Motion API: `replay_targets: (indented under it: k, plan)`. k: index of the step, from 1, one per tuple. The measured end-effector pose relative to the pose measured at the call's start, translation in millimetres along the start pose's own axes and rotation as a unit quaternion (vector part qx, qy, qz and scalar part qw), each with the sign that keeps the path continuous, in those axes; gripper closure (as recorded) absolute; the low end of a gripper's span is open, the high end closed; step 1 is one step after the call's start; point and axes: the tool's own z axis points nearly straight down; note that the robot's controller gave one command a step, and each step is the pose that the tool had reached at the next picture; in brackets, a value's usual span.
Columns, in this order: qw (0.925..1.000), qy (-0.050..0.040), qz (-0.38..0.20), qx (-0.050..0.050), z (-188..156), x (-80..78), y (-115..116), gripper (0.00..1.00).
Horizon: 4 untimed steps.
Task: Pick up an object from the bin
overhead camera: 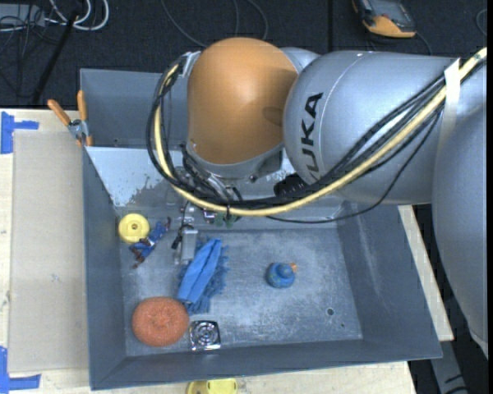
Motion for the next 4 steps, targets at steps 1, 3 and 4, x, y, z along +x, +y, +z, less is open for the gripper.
replay_targets:
  k: [1, 3, 4]
  plan:
    - [1.0000, -0.0032, 0.002, -0.001, -5.0, -0.9, -1.2, 0.00]
    - [1.0000, -0.0029, -0.001, 0.000, 90.4, 44.7, -29.4, 0.00]
    - [0.9952, -0.0027, -0.098, 0.000, 134.1, 27.3, -71.2, 1.00]
